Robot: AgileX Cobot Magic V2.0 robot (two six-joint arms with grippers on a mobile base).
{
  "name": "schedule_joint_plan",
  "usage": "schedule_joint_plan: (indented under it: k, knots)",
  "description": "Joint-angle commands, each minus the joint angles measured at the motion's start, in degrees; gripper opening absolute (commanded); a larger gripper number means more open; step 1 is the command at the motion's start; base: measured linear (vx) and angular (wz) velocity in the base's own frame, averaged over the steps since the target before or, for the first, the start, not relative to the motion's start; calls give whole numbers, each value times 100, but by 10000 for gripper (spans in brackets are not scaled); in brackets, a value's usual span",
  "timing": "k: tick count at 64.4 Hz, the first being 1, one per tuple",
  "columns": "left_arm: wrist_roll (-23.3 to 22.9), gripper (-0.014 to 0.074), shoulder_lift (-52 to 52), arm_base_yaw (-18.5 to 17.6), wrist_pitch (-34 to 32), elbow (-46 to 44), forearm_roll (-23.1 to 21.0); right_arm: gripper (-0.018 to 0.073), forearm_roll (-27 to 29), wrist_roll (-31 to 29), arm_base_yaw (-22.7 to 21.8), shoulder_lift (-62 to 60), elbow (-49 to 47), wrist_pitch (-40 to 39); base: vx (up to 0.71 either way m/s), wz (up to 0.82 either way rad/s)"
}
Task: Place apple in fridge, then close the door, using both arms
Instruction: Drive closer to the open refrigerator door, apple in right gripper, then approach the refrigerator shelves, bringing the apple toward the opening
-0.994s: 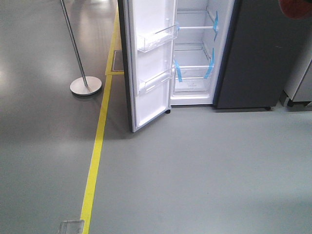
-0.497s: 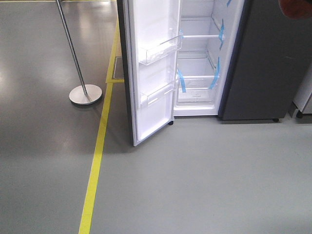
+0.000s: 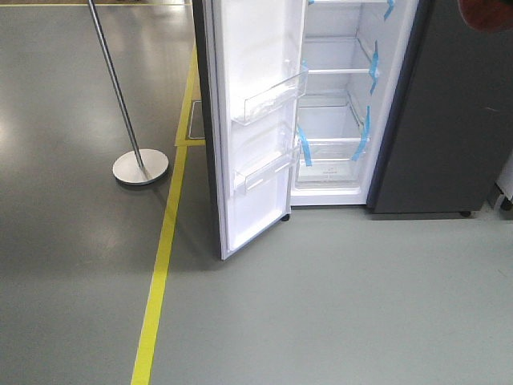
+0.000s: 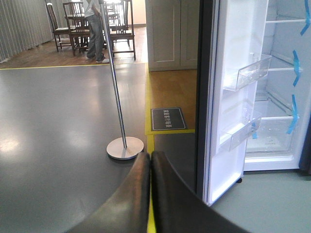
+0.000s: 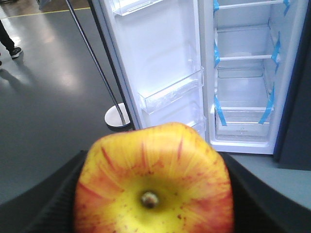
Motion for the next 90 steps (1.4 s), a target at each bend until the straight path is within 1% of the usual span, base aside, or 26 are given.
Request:
schedule_joint_plan:
  k: [1,90]
  knots:
    - [-36,-6,-84,-23,-388,-92,-5,159,129,-40,-29,-161,-190,-420,16,0]
    - [-36,-6,-84,-23,-388,-92,-5,159,129,-40,-29,-161,-190,-420,13,1]
